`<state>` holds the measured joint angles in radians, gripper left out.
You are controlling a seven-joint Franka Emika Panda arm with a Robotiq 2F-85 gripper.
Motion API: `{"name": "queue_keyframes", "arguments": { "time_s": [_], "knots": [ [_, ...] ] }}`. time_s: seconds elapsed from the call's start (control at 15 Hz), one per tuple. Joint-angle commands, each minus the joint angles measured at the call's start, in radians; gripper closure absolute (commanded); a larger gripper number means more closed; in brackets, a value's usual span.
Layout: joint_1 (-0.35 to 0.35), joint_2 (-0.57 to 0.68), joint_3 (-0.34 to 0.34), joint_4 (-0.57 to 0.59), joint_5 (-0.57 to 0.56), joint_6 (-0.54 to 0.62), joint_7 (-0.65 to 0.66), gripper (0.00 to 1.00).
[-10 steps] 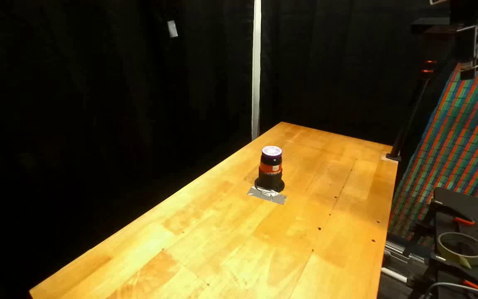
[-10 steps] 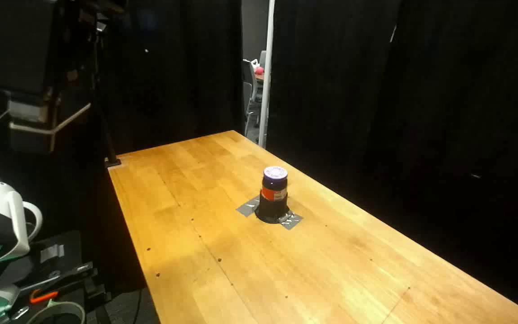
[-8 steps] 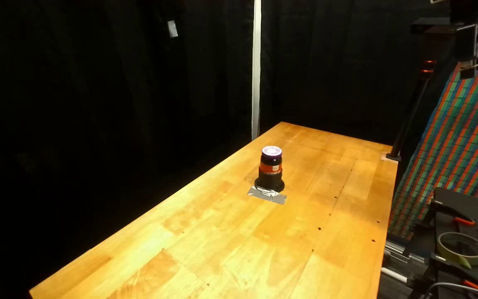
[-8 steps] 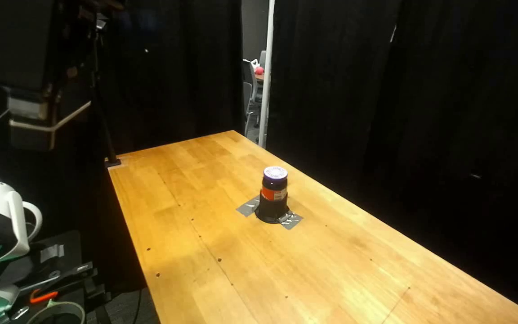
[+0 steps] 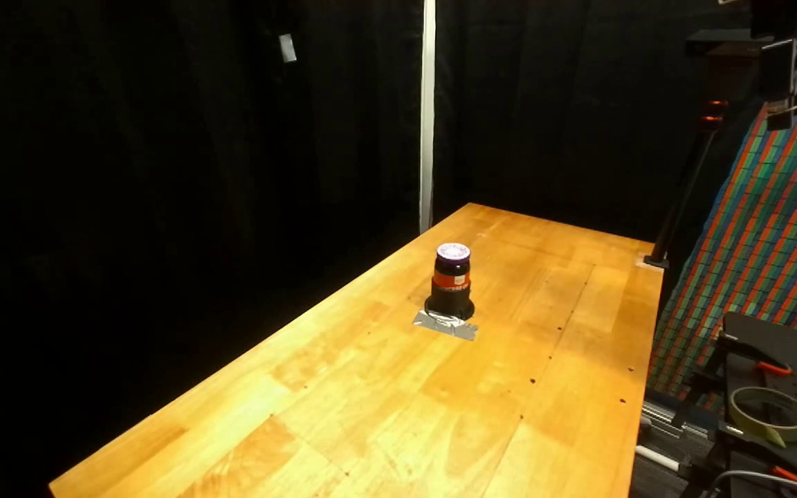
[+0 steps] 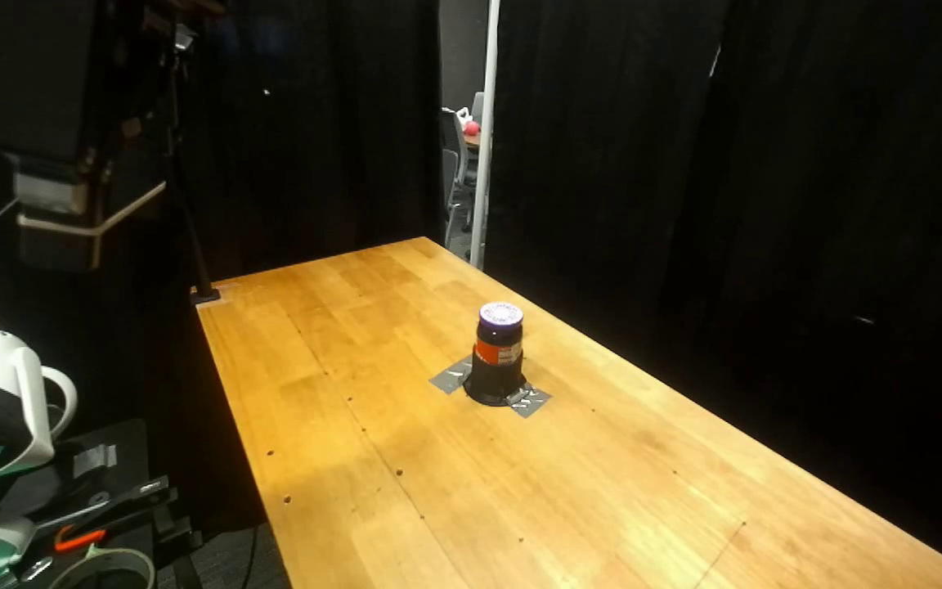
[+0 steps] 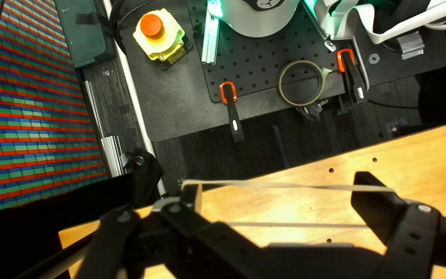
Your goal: Put a rubber band around the cup
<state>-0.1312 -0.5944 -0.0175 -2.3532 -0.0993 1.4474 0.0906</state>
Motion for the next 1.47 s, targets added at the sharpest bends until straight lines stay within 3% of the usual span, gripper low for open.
{"name": "queue_keyframes", "arguments": {
  "time_s": [0.0, 0.73, 0.93, 1.4],
  "knots": [
    [0.015, 0.001, -0.012, 0.002, -0.005, -0.002, 0.006, 0.0],
    [0.015, 0.001, -0.012, 0.002, -0.005, -0.002, 0.006, 0.0],
    [0.034, 0.086, 0.032, 0.051, 0.019, 0.045, 0.075, 0.0],
    [0.106, 0.344, 0.148, 0.193, 0.03, 0.287, 0.26, 0.0]
  ]
}}
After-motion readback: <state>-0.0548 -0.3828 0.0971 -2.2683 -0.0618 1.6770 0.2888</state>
